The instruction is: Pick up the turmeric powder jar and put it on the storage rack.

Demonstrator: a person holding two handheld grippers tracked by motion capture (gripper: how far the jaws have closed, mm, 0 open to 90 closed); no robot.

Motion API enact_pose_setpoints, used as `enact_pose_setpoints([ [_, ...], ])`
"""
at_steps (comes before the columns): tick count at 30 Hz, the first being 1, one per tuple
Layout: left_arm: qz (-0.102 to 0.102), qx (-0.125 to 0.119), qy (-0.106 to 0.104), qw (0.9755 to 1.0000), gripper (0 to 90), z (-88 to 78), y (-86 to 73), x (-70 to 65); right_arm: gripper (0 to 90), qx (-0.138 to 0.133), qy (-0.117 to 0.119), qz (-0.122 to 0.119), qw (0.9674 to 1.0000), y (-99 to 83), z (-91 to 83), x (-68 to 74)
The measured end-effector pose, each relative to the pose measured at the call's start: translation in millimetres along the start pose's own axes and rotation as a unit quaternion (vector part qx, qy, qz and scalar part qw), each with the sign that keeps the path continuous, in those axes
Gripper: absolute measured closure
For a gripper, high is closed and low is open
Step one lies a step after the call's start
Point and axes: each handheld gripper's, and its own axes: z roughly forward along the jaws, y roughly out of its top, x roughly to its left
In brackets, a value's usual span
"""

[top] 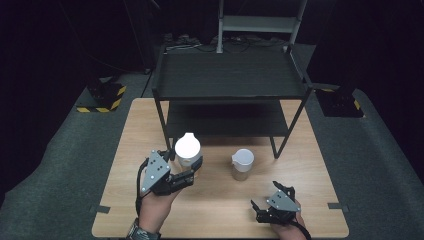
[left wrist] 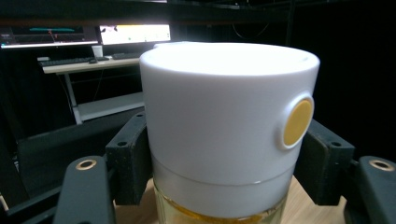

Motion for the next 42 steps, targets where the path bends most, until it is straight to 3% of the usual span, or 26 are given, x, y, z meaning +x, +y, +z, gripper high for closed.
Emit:
enact_pose_setpoints([
  [19,0.002,-0.019,0.013,0.9997,30.5,0.0,33.9,12.2,0.0,-0.001,0.001,0.001,1.0,-0.2,-0.1,-0.7],
  [42,0.017,-0.041,0.029,0.9986,30.5,8.9,87.1,22.2,0.0,-0.002,0.004,0.005,1.0,-0.8,-0.6,-2.4],
])
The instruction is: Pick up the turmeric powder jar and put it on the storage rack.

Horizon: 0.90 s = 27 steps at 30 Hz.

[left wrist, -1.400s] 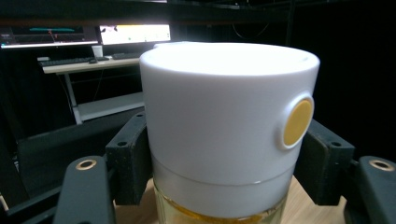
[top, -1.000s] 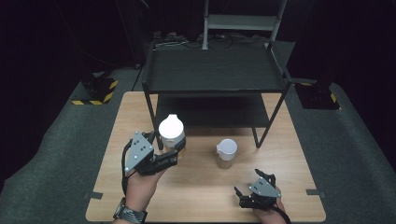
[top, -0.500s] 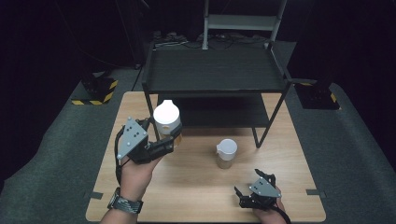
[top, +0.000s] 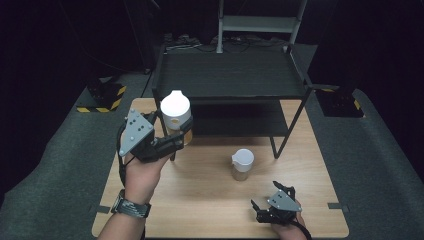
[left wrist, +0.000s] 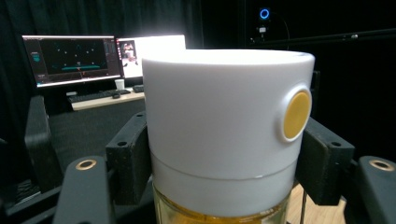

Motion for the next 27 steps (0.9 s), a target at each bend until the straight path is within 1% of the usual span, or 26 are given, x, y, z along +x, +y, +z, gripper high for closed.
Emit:
enact_pose_setpoints([
  [6,-0.002,-0.004,0.005,1.0,30.5,8.6,11.8,3.2,0.0,-0.001,0.0,0.002,1.0,-0.5,-0.1,-0.4],
  [7,-0.002,-0.004,0.005,1.0,30.4,8.6,11.8,3.2,0.0,-0.001,0.0,0.002,1.0,-0.4,-0.1,-0.4],
  [10,-0.004,-0.009,0.007,0.9999,30.5,15.1,18.9,5.0,0.0,-0.001,0.0,0.002,1.0,-0.5,-0.1,-0.4],
  [11,-0.004,-0.009,0.007,0.9999,30.5,15.1,18.9,5.0,0.0,-0.001,0.0,0.002,1.0,-0.5,-0.1,-0.4],
  [12,-0.005,-0.01,0.007,0.9999,30.5,18.4,22.7,6.1,0.0,-0.002,0.0,0.002,1.0,-0.6,-0.1,-0.5],
  [17,-0.011,-0.015,0.01,0.9998,30.5,26.0,28.0,7.5,0.0,-0.002,0.0,0.003,1.0,-0.6,0.0,-0.5],
  [20,-0.011,-0.018,0.013,0.9997,30.5,34.1,33.3,8.8,0.0,-0.001,0.0,0.002,1.0,-0.5,0.0,-0.4],
  [23,-0.011,-0.019,0.013,0.9997,30.5,37.5,35.5,9.2,0.0,-0.002,0.001,0.003,1.0,-0.5,0.1,-0.6],
  [24,-0.009,-0.02,0.015,0.9997,30.5,41.3,38.6,9.4,0.0,-0.001,0.001,0.002,1.0,-0.6,0.0,-0.8],
  [27,-0.009,-0.024,0.018,0.9995,30.5,45.5,40.8,9.3,0.0,-0.002,0.001,0.003,1.0,-0.7,0.0,-1.0],
])
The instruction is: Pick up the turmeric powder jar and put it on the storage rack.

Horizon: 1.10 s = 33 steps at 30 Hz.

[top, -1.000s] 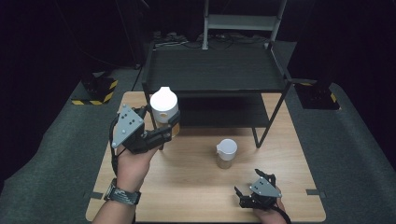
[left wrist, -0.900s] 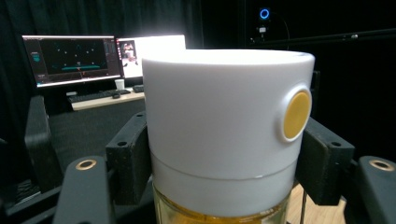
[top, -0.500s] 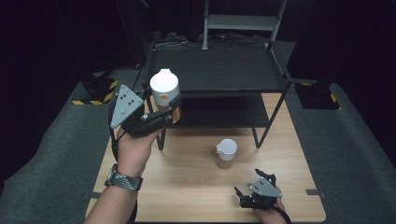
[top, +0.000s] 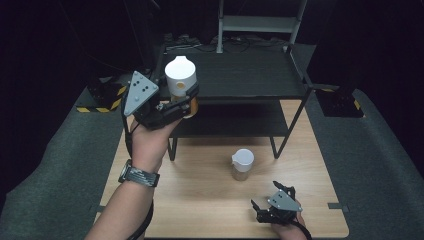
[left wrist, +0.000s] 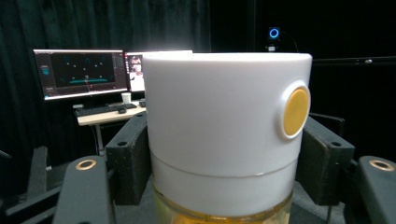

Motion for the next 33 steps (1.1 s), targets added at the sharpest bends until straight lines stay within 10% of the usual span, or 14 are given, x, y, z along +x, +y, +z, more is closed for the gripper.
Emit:
enact_pose_setpoints([
  [33,-0.004,-0.004,0.032,0.9995,30.4,68.7,9.6,-3.0,0.0,-0.004,0.004,0.001,1.0,-1.5,-0.7,-1.5],
])
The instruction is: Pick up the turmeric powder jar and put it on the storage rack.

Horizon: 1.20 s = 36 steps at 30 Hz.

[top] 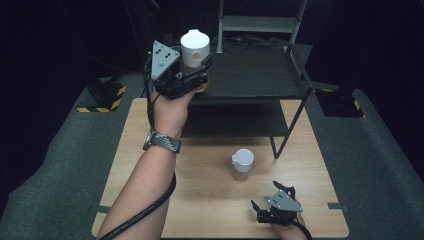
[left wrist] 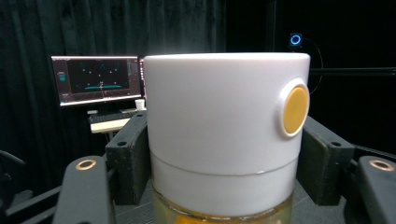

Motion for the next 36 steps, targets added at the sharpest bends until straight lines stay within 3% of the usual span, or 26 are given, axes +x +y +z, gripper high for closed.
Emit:
enact_pose_setpoints([
  [16,-0.003,0.016,0.009,0.9998,30.4,26.6,-5.7,-4.8,0.0,-0.004,-0.001,0.001,1.0,-1.4,-0.8,0.1],
  [36,-0.003,0.02,0.005,0.9998,30.4,35.2,-13.1,-8.4,0.0,-0.005,0.0,-0.001,1.0,-1.7,-1.0,0.0],
])
